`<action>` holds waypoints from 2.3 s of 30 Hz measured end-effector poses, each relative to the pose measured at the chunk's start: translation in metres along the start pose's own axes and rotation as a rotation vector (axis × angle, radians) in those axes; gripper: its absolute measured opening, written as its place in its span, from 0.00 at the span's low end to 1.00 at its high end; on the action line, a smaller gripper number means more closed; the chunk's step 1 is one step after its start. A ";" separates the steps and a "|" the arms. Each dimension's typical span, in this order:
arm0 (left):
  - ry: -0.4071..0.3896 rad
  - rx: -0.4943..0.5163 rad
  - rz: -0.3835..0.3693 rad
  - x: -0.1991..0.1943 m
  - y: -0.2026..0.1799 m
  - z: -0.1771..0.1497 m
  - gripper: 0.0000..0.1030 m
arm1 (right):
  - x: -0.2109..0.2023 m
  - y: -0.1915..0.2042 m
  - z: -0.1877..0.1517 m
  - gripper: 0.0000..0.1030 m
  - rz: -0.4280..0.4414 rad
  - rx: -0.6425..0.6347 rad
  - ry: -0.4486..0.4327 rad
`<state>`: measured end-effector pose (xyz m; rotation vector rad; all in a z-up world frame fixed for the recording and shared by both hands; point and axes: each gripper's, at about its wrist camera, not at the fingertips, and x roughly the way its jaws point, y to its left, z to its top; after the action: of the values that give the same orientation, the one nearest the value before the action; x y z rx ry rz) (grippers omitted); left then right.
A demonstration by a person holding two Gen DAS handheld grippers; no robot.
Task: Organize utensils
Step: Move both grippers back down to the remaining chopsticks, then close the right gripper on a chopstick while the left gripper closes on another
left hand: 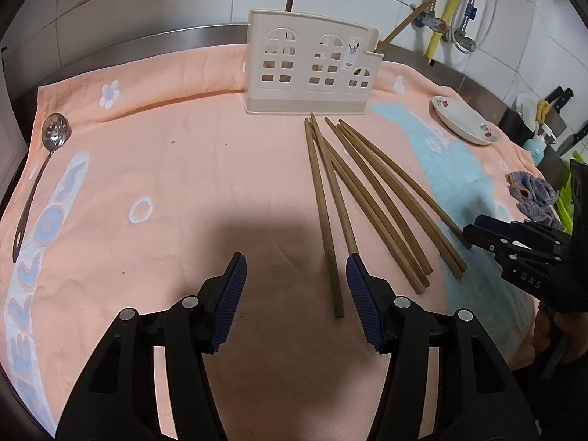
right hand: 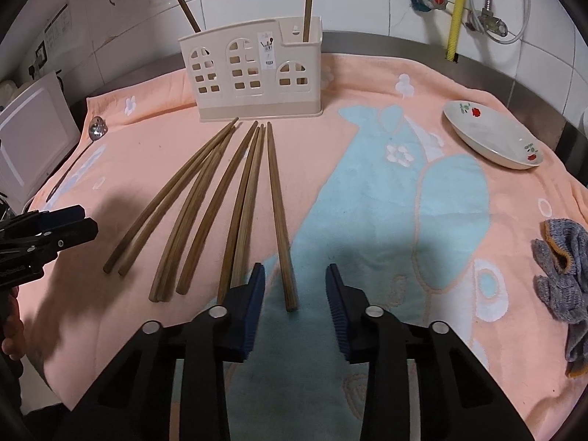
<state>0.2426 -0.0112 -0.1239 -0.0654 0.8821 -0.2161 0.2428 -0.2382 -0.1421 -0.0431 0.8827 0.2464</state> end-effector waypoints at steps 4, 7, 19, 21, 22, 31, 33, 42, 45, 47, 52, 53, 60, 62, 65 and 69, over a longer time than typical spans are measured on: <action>0.008 0.002 -0.004 0.003 -0.002 0.000 0.54 | 0.006 0.002 0.002 0.24 0.010 -0.012 0.007; 0.009 0.010 -0.006 0.005 -0.004 0.000 0.54 | 0.011 0.004 0.004 0.21 0.013 -0.024 0.012; 0.023 0.025 -0.045 0.018 -0.013 0.006 0.30 | 0.024 0.007 0.009 0.11 0.001 -0.050 0.019; 0.021 0.033 -0.053 0.020 -0.017 0.007 0.29 | 0.024 0.008 0.008 0.09 -0.007 -0.058 0.015; 0.024 0.036 -0.057 0.023 -0.018 0.008 0.26 | 0.024 0.008 0.009 0.09 -0.006 -0.058 0.015; 0.055 0.035 -0.048 0.043 -0.022 0.012 0.12 | 0.025 0.007 0.008 0.09 -0.007 -0.063 0.011; 0.060 0.033 -0.046 0.047 -0.021 0.012 0.12 | 0.026 0.008 0.008 0.09 -0.010 -0.066 0.011; 0.062 0.044 -0.030 0.054 -0.024 0.015 0.11 | 0.028 0.010 0.009 0.09 -0.022 -0.077 0.009; 0.063 0.044 -0.021 0.055 -0.025 0.016 0.11 | 0.028 0.010 0.008 0.09 -0.024 -0.076 0.006; 0.066 0.048 -0.015 0.056 -0.026 0.017 0.11 | 0.028 0.010 0.008 0.09 -0.025 -0.077 0.005; 0.069 0.043 -0.009 0.056 -0.027 0.018 0.11 | 0.028 0.009 0.008 0.09 -0.022 -0.075 0.003; 0.069 0.044 -0.007 0.056 -0.027 0.018 0.11 | 0.028 0.010 0.008 0.09 -0.022 -0.074 0.002; 0.057 0.037 -0.017 0.054 -0.026 0.015 0.11 | 0.026 0.007 0.007 0.08 -0.018 -0.065 -0.005; 0.054 0.025 -0.028 0.053 -0.024 0.014 0.11 | 0.026 0.008 0.007 0.08 -0.019 -0.063 -0.007; 0.043 0.017 -0.042 0.052 -0.021 0.011 0.11 | 0.025 0.007 0.006 0.08 -0.018 -0.062 -0.009; 0.038 0.015 -0.051 0.050 -0.021 0.009 0.11 | 0.024 0.006 0.005 0.07 -0.015 -0.055 -0.012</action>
<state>0.2774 -0.0428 -0.1530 -0.0704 0.9171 -0.2726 0.2604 -0.2272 -0.1570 -0.0996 0.8637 0.2567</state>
